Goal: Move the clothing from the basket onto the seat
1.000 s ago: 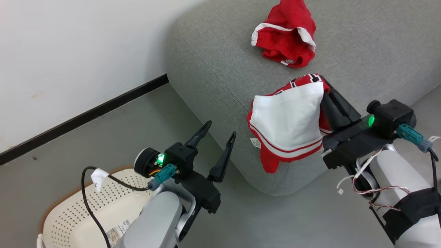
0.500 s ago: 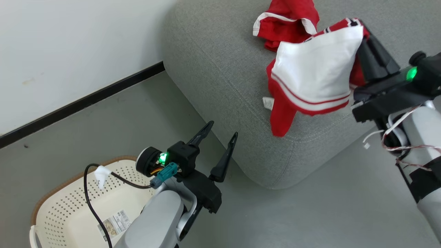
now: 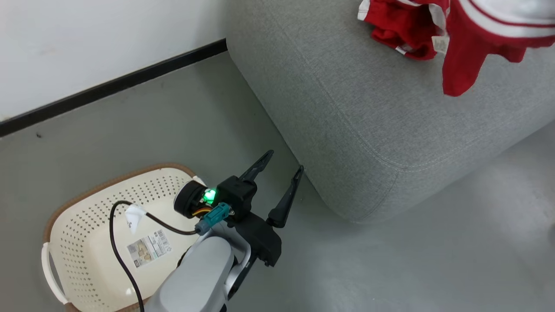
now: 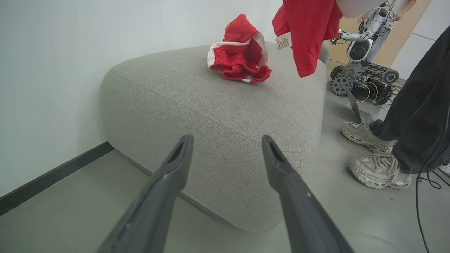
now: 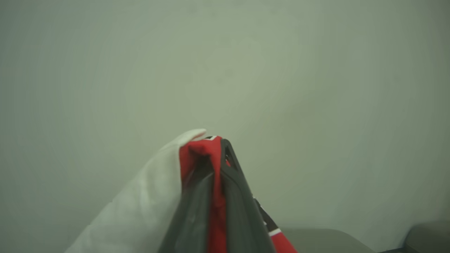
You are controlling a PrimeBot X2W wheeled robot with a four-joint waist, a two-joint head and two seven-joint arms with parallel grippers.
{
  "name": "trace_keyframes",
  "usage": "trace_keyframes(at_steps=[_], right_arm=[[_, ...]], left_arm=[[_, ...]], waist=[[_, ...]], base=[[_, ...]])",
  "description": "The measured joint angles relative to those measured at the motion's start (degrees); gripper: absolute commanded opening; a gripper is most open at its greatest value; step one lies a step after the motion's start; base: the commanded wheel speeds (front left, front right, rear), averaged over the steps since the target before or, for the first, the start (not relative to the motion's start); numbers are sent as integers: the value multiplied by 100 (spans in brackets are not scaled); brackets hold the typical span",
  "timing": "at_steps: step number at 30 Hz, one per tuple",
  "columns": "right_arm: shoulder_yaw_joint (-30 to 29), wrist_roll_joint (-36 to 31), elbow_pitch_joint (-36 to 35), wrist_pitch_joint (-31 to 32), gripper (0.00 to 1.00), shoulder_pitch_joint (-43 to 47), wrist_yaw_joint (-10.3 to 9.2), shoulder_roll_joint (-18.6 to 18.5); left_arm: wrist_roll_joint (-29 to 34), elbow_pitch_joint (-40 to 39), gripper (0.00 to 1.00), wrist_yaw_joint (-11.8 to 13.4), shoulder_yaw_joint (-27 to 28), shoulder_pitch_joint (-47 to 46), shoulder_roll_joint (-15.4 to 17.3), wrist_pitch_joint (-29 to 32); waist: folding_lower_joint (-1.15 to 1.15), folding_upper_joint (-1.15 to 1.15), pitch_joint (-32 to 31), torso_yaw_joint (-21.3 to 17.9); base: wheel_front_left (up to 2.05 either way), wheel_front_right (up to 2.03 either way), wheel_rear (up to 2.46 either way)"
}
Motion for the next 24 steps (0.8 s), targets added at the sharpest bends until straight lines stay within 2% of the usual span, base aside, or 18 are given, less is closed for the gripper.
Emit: trace_keyframes(at_steps=[11, 20, 24], right_arm=[[-209, -146, 257, -1, 0, -1045, 18, -316], [-560, -287, 1089, -1, 0, -1452, 40, -817], [-799, -293, 1499, -1, 0, -1552, -127, -1039]], left_arm=[[200, 132, 100, -7, -30, -386, 2, 0], [305, 238, 100, -11, -58, -597, 44, 0], [354, 313, 100, -15, -88, -681, 80, 0]], waist=[[1, 0, 652, 364], [1, 1, 1135, 608], [1, 1, 1335, 691]], base=[[0, 0, 0], [0, 0, 0], [0, 0, 0]])
